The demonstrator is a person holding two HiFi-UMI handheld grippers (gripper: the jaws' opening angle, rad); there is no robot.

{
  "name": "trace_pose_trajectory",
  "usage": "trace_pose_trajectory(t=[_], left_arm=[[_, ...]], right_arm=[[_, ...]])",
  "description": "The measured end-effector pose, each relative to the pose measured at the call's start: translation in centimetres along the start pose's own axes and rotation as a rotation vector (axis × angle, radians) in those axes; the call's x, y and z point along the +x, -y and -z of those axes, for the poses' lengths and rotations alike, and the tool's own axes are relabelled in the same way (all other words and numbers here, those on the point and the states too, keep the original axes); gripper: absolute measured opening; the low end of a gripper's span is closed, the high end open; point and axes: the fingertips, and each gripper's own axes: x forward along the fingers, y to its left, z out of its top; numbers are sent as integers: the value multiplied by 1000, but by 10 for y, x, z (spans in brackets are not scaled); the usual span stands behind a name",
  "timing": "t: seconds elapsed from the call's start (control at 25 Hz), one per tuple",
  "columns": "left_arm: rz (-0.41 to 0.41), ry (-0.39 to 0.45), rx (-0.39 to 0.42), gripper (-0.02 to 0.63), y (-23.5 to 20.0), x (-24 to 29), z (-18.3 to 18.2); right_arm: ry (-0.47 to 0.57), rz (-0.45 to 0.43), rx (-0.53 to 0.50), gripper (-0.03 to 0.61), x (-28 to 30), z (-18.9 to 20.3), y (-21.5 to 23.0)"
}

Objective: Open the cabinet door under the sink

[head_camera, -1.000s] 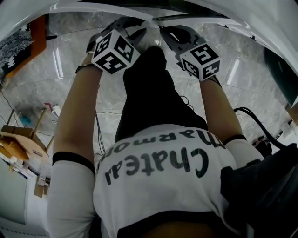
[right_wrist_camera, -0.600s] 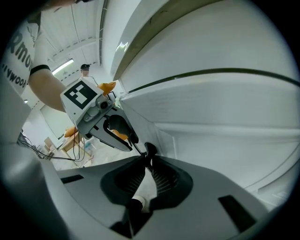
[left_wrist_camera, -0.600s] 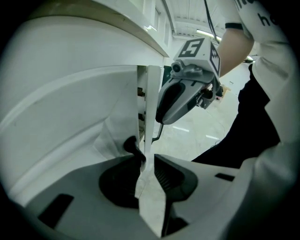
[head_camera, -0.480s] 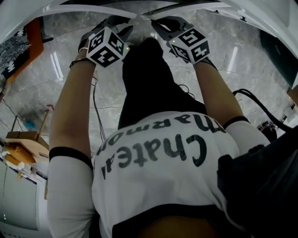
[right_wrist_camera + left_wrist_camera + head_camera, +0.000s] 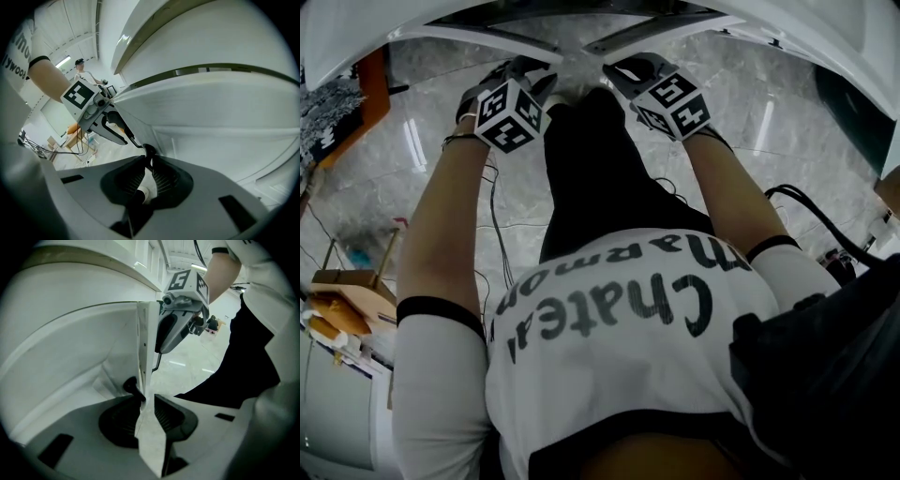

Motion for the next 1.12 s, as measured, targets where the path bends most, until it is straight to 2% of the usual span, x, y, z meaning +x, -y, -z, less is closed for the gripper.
trace_pose_trajectory(t=[0.64,0.88,1.12], left_arm=[[54,-36,113,74,23,-11,29],[46,-46,152,74,26,-13,33],[59,-58,163,74,32,-17,41]], right_arm=[[-67,3,-53,38,-11,23,-9],[-92,8,-80,38,-17,28,-13],[-130,3,-112,38,-23,40,-18]])
